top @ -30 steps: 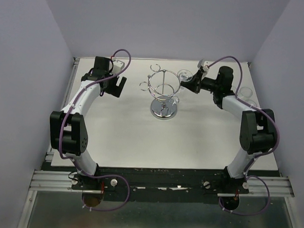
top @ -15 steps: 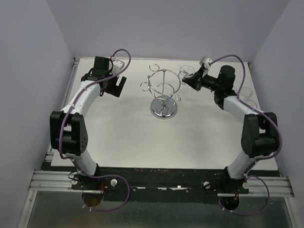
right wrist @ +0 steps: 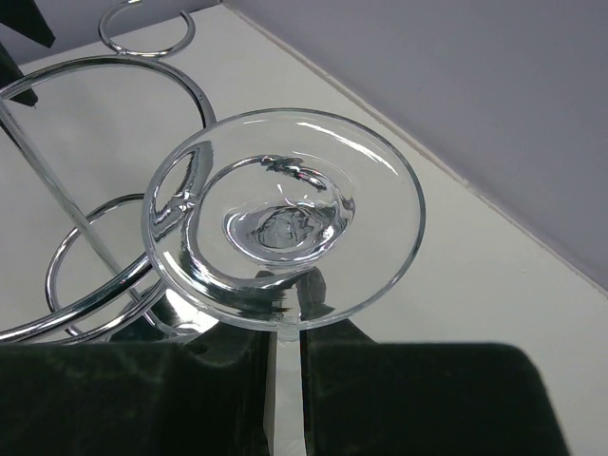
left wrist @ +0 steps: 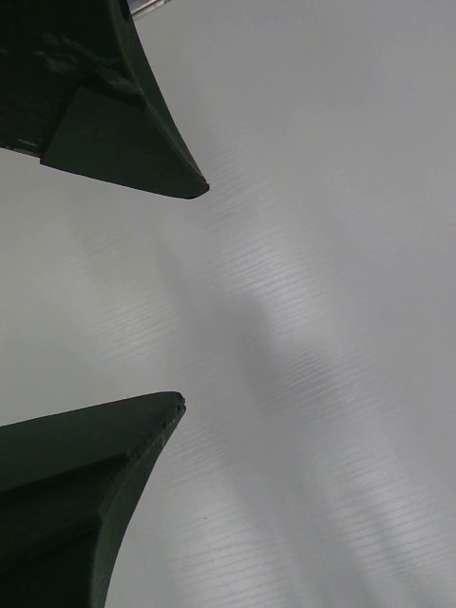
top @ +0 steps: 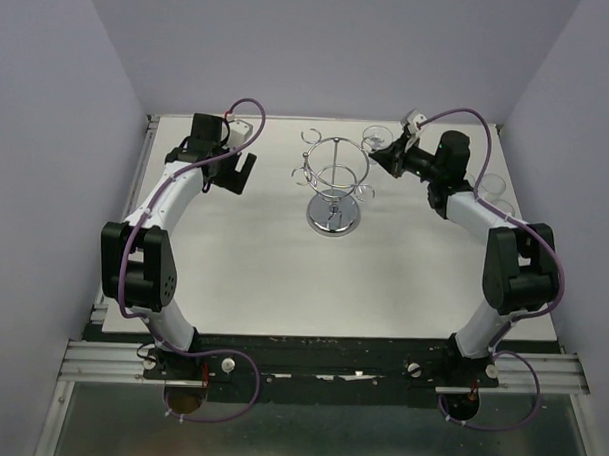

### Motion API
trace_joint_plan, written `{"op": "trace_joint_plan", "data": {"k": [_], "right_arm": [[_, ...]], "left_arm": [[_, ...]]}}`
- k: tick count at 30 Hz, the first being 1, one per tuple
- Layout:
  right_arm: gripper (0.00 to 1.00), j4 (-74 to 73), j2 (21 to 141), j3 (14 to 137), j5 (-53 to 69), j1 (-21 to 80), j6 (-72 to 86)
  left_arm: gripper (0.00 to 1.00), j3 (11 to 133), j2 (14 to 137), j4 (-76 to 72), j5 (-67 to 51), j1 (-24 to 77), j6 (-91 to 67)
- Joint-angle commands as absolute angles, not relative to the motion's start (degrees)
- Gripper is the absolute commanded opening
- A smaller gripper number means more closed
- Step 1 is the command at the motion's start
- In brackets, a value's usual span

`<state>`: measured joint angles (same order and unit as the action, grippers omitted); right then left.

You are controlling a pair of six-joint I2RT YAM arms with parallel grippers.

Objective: Take the wine glass off the wine glass rack

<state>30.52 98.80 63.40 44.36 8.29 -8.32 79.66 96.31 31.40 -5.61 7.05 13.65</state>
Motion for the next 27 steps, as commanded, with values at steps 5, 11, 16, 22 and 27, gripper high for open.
{"op": "trace_joint_plan", "data": {"k": [5, 11, 16, 22, 27], "right_arm": [[0.01, 41.12, 102.12, 66.01, 41.05, 8.7, -6.16], [0.01, 46.13, 104.32, 66.27, 36.75, 11.07, -3.61], [0.01, 47.63, 105.55, 67.67, 28.4, 12.13, -2.2], [0.01, 48.34, 106.26, 68.64, 23.56, 12.13, -1.58], [0.01, 47.55, 106.17, 68.2, 22.5, 12.13, -1.58]], "left_arm": [[0.99, 79.19, 96.77, 30.59, -5.71, 9.14, 14.24], [0.99, 79.89, 97.29, 31.02, -4.92, 10.11, 14.85], [0.99, 80.33, 97.47, 31.29, -4.4, 10.37, 15.29], [0.99, 80.24, 97.38, 31.55, -4.13, 10.63, 15.56], [0.99, 80.51, 98.0, 31.29, -4.39, 10.63, 15.56]]}}
